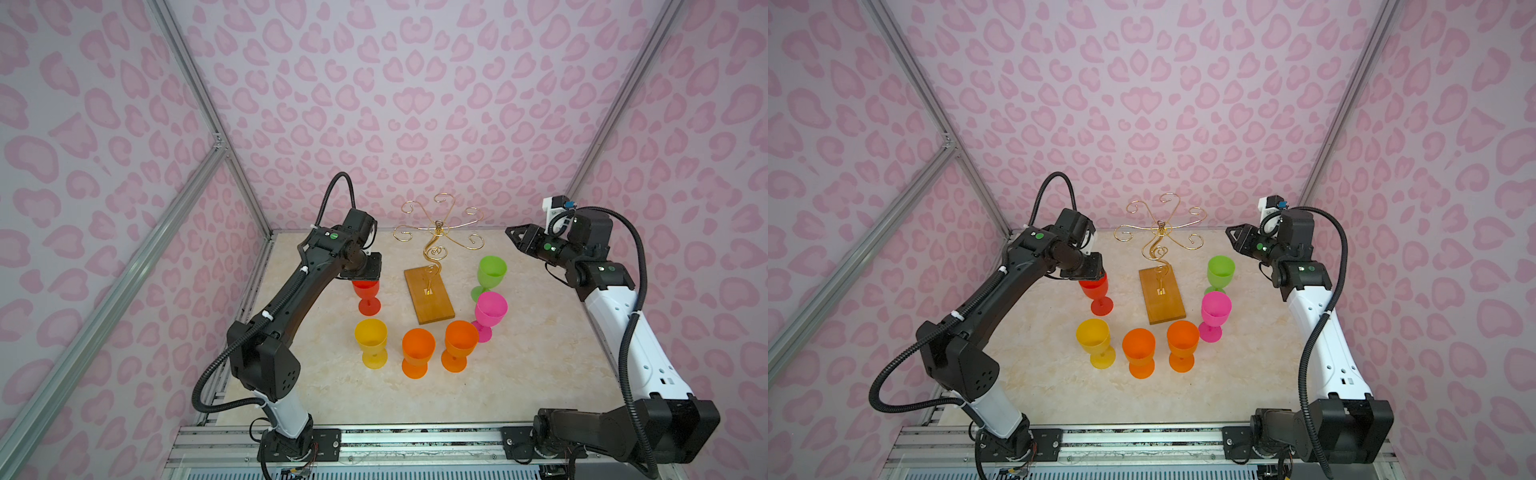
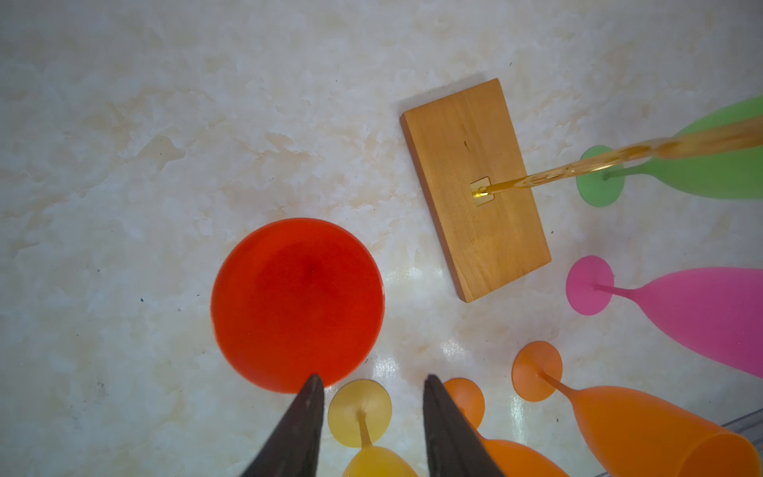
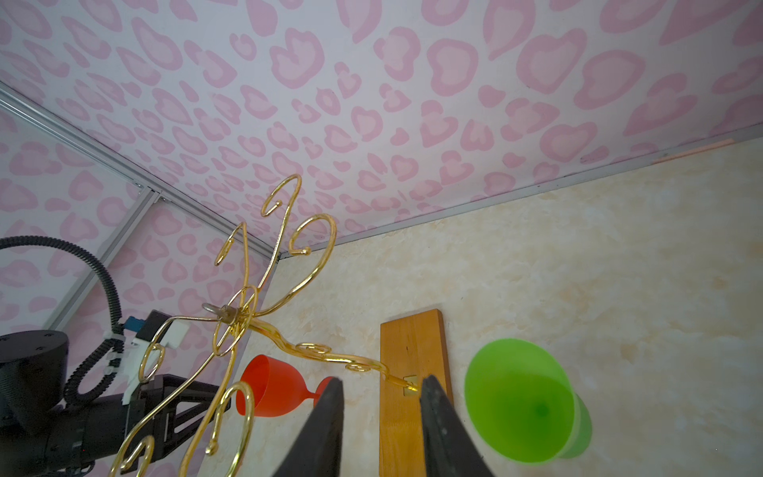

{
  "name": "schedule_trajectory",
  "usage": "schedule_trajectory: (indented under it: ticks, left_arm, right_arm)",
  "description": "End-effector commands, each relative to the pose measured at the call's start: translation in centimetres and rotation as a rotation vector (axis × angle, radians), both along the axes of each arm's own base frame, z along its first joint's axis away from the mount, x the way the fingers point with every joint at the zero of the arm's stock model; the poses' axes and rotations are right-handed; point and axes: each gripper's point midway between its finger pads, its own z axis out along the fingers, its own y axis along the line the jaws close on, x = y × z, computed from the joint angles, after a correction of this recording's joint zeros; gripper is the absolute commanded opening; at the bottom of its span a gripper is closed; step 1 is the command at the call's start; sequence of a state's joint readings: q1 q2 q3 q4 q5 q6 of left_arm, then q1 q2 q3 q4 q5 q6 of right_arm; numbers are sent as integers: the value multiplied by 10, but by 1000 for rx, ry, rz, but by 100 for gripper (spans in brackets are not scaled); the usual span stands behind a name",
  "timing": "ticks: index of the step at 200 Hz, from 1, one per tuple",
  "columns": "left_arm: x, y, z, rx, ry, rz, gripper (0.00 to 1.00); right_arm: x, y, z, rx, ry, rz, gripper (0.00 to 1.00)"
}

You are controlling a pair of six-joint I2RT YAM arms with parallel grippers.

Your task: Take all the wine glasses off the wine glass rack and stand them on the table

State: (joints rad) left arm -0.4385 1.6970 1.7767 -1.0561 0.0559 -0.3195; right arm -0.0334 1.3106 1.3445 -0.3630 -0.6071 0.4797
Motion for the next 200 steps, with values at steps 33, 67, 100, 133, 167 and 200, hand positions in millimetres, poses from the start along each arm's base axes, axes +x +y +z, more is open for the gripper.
schedule_trajectory:
  ticks: [33, 67, 100, 133, 167, 200]
  left_arm:
    - [-30, 56, 80, 83, -244, 117, 54]
    - [-37, 116, 124, 201, -576, 282, 70]
    - [-48, 162, 133, 188, -856, 442, 90]
    - [-52, 180, 110, 202, -970, 512, 99]
    - [-50, 195, 64, 264, -1005, 560, 98]
    - [-36, 198, 4, 265, -973, 553, 98]
  right_arm:
    - [-2, -16, 6, -46, -47, -61, 33]
    - [-7, -36, -1, -150, -75, -149, 34]
    - [-19, -56, -12, -266, -136, -246, 34]
    - [-31, -66, -28, -330, -200, -297, 37]
    - [-40, -77, -54, -358, -212, -362, 80]
    - [-47, -84, -69, -390, -239, -400, 94]
